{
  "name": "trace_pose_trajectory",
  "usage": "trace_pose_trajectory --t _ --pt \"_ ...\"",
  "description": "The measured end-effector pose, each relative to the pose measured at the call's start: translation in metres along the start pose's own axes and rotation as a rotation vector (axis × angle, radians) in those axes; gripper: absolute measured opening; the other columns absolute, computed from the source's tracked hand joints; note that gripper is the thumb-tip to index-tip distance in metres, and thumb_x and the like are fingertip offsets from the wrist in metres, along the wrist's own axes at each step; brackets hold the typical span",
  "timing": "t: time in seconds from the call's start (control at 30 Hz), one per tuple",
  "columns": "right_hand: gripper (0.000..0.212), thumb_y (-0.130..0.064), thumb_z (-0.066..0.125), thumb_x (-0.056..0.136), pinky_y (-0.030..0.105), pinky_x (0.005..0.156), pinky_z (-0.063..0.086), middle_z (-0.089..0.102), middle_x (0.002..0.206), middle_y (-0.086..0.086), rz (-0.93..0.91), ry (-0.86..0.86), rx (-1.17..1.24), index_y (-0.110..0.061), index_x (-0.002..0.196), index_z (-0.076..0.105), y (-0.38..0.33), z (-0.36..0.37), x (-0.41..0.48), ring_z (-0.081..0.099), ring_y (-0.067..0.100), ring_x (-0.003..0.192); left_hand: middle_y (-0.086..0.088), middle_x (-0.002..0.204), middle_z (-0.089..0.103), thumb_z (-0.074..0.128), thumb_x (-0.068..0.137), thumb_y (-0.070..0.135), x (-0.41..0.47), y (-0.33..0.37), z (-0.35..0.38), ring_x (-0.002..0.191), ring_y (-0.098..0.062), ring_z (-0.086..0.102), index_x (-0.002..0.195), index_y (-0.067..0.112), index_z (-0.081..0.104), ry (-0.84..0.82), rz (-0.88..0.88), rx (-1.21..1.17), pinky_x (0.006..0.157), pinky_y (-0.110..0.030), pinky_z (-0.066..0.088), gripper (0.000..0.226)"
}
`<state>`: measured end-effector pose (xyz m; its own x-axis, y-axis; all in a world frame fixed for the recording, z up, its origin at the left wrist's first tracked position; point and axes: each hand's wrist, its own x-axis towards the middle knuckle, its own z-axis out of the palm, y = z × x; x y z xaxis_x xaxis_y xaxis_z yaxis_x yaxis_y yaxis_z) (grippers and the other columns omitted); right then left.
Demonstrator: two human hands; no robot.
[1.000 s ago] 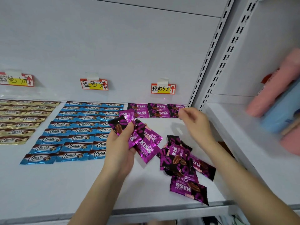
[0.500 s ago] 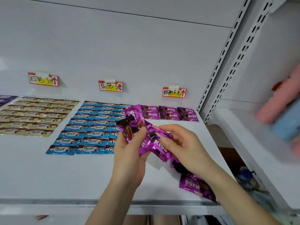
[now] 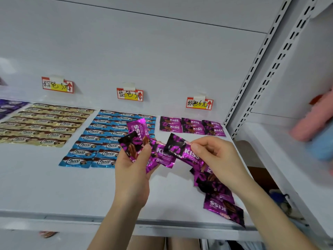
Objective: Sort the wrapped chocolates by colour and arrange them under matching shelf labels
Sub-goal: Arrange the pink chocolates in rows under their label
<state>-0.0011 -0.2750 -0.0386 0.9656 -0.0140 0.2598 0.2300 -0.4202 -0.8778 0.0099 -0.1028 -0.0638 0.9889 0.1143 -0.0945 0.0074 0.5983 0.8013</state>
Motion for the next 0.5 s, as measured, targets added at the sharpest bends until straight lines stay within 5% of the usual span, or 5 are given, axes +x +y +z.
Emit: trace_pose_trajectory --t 0.2,0.37,0.5 --pt "0.019 -0.013 0.062 0.085 0.011 0.069 0.047 0.068 0.082 -0.016 -0.189 0.137 -0.033 -0.032 0.086 0.067 -0.001 0.011 0.0 0.062 0.0 0.078 0.0 0.095 0.074 0.058 0.087 0.012 -0.001 -0.003 -0.002 0.084 -0.016 0.071 0.111 0.02 0.058 -0.021 -0.123 -0.008 0.062 -0.034 0.06 0.025" --pt "0.017 -0.014 0.064 0.083 0.025 0.09 0.047 0.069 0.099 0.005 -0.607 0.04 -0.444 -0.004 0.093 0.072 0.01 0.023 -0.004 0.06 0.014 0.098 -0.001 0.098 0.073 0.061 0.079 0.023 0.0 0.002 0.0 0.087 -0.017 0.071 0.109 0.022 0.059 -0.101 -0.115 -0.026 0.063 -0.035 0.059 0.03" --pt "0.016 -0.017 0.067 0.08 0.021 0.097 0.04 0.057 0.117 -0.007 -0.463 -0.049 -0.354 -0.009 0.094 0.073 0.009 0.02 -0.004 0.051 0.008 0.111 -0.008 0.096 0.073 0.059 0.086 0.001 0.003 -0.001 -0.007 0.084 -0.022 0.071 0.111 0.014 0.059 -0.066 -0.105 0.099 0.064 -0.032 0.059 0.028"
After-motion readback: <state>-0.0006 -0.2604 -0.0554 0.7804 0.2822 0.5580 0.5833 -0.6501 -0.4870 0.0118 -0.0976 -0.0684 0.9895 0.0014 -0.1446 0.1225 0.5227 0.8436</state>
